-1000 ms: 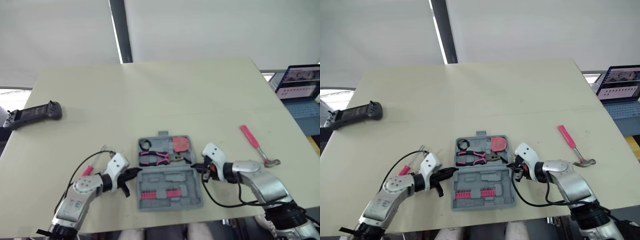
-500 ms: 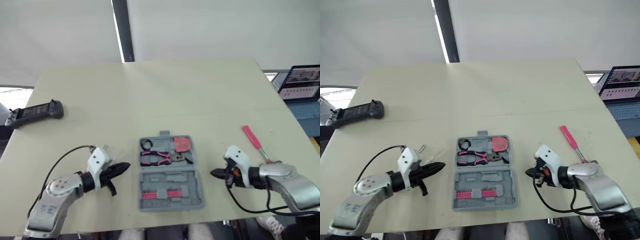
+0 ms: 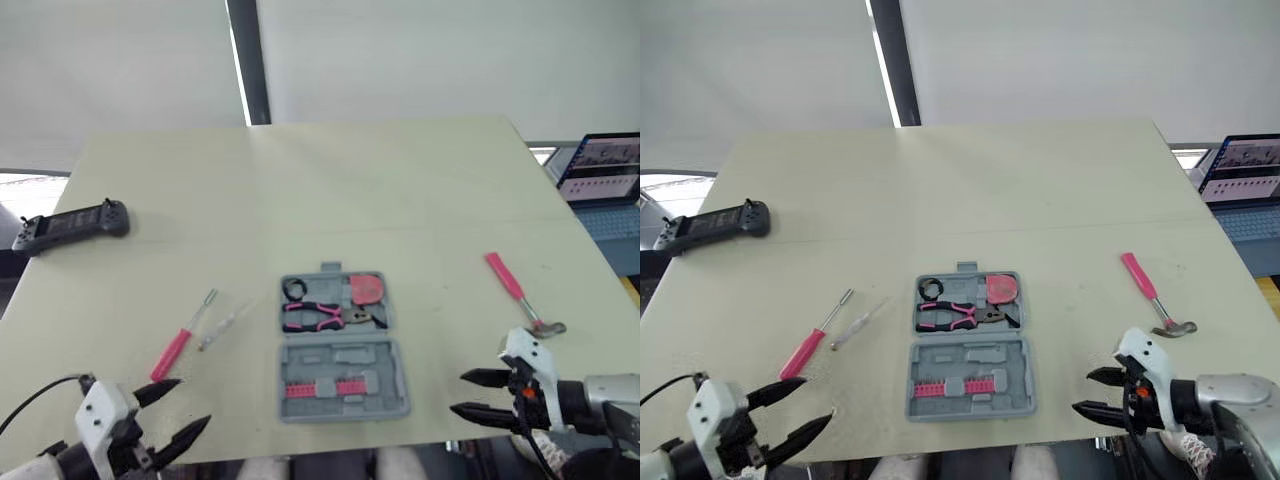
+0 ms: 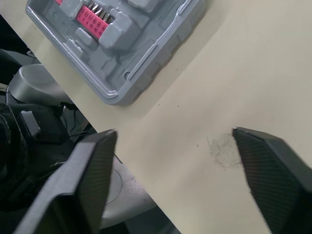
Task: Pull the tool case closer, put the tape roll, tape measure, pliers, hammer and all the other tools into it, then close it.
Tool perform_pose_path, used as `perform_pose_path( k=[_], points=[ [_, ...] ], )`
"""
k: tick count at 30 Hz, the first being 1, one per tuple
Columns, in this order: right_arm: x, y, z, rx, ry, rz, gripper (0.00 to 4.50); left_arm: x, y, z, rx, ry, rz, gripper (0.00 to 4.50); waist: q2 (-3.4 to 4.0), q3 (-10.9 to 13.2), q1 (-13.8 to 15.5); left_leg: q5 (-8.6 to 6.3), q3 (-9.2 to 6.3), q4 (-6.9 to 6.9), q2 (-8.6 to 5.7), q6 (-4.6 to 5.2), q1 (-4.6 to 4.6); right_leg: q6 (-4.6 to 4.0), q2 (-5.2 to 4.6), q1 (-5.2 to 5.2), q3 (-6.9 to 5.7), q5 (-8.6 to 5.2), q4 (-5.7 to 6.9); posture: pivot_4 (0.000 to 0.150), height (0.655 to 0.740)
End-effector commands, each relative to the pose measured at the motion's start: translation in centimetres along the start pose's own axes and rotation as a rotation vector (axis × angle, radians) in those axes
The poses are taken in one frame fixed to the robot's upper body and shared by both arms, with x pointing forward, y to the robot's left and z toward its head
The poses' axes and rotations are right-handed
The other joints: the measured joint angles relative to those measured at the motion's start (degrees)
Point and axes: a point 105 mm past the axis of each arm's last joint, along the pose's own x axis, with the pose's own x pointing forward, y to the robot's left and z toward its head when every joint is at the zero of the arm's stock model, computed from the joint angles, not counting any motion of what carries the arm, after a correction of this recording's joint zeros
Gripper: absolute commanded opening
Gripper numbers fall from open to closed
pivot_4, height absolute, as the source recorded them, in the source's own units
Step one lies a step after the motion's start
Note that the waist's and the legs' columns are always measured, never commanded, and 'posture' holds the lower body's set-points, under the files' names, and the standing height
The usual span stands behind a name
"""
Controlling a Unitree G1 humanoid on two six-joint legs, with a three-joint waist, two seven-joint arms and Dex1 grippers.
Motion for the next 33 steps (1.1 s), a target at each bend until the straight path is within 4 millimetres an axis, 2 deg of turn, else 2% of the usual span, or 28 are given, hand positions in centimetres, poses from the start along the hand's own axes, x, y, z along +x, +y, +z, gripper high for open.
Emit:
perform_pose_path(
  k=[1,7,18,20,22,26,33],
  points=[
    [-1.1,0.1,-0.5,-0.044,-0.006,0.005,4.47,-1.4,-0.6,-0.1,0.014,-0.013,0.019,4.5,-0.01,0.0,-0.1,-0.01,0.0,0.0,0.0,0.02,-0.01,0.0,0.0,0.0,0.01,0.0,-0.04,0.15,0.74],
    [-1.3,-0.4,-0.5,-0.095,-0.049,-0.012,4.47,-2.8,-2.2,-1.2,0.001,0.007,-0.009,4.5,-0.07,0.0,-0.3,-0.09,0.19,0.02,0.02,0.15,0.03,-0.04,0.0,0.04,0.1,0.02,-0.1,0.15,0.74],
    [-1.2,-0.7,-0.3,-0.109,-0.087,-0.007,4.47,-2.4,-2.5,-1.1,0.001,0.0,-0.029,4.5,-0.05,0.0,-0.3,-0.11,0.21,0.05,0.02,0.18,0.07,-0.1,0.01,0.05,0.15,0.0,-0.09,0.15,0.74],
    [-1.3,-0.4,0.6,-0.142,-0.145,0.004,4.47,-2.2,-2.8,-1.2,-0.021,0.008,-0.069,4.5,-0.05,0.0,-0.3,-0.11,0.21,0.04,0.02,0.18,0.08,-0.09,0.02,0.04,0.15,0.01,-0.09,0.15,0.74],
    [-1.9,0.1,3.2,-0.253,-0.364,-0.019,4.47,-2.1,-3.0,-1.3,-0.039,0.01,-0.088,4.5,-0.06,0.0,-0.3,-0.11,0.2,0.03,0.03,0.18,0.08,-0.06,0.04,0.03,0.15,0.02,-0.07,0.15,0.74],
    [-1.6,1.6,2.5,-0.374,-0.329,0.051,4.47,-1.8,-2.4,-0.7,-0.023,-0.005,-0.101,4.5,0.05,0.0,-0.2,-0.12,0.25,0.03,0.01,0.2,0.1,-0.02,0.03,0.06,0.22,0.04,-0.07,0.15,0.74],
    [-1.0,2.3,3.0,-0.473,-0.364,0.107,4.47,-0.4,-1.6,1.9,0.035,-0.064,-0.146,4.5,0.01,0.0,-0.4,-0.12,0.18,0.05,0.04,0.19,0.18,-0.03,0.05,0.42,0.17,0.04,-0.06,0.15,0.74]
  ],
)
